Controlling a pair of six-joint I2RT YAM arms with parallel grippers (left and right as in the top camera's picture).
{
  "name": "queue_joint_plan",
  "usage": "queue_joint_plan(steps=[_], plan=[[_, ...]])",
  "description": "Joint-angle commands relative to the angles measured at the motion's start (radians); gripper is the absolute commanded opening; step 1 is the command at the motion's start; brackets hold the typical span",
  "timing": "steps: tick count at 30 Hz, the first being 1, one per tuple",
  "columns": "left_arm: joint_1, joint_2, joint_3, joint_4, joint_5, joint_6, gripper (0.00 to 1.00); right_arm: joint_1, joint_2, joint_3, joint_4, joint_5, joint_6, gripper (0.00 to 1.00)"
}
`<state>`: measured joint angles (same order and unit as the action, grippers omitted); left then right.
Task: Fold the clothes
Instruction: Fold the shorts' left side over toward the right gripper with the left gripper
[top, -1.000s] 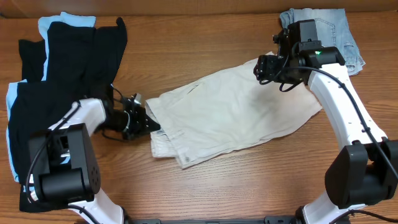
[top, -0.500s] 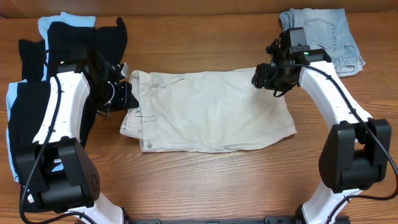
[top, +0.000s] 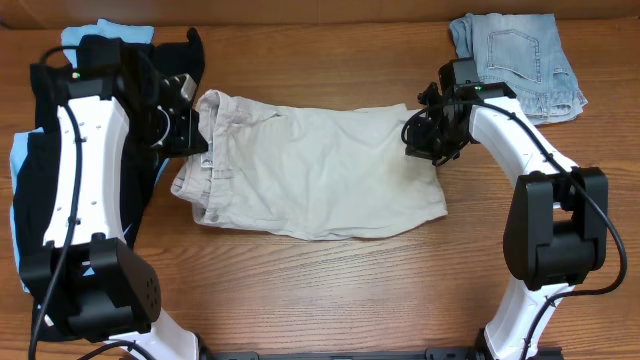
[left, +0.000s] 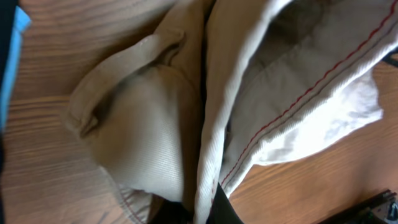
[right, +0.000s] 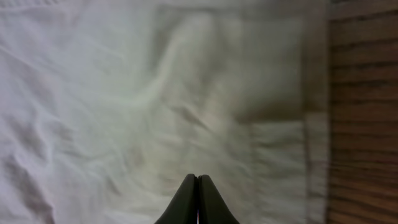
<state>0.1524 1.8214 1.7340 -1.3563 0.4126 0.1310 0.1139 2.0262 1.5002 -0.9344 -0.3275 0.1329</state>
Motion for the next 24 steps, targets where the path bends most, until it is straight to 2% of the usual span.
queue_joint_plan(steps=[1, 14, 20, 24], plan=[[0.006, -0.032, 0.088, -0.032, -0.020, 0.010, 0.04, 0.003, 0.002, -0.005, -0.011, -0.015, -0.004, 0.04], [-0.024, -0.032, 0.114, -0.039, -0.019, -0.054, 0.04, 0.001, 0.002, -0.130, 0.048, 0.026, -0.006, 0.04], [-0.123, -0.032, 0.116, -0.018, -0.019, -0.143, 0.04, 0.001, 0.002, -0.179, 0.082, 0.027, 0.005, 0.04], [-0.212, -0.032, 0.116, 0.031, -0.019, -0.249, 0.04, 0.001, 0.002, -0.181, 0.083, 0.026, 0.019, 0.04]])
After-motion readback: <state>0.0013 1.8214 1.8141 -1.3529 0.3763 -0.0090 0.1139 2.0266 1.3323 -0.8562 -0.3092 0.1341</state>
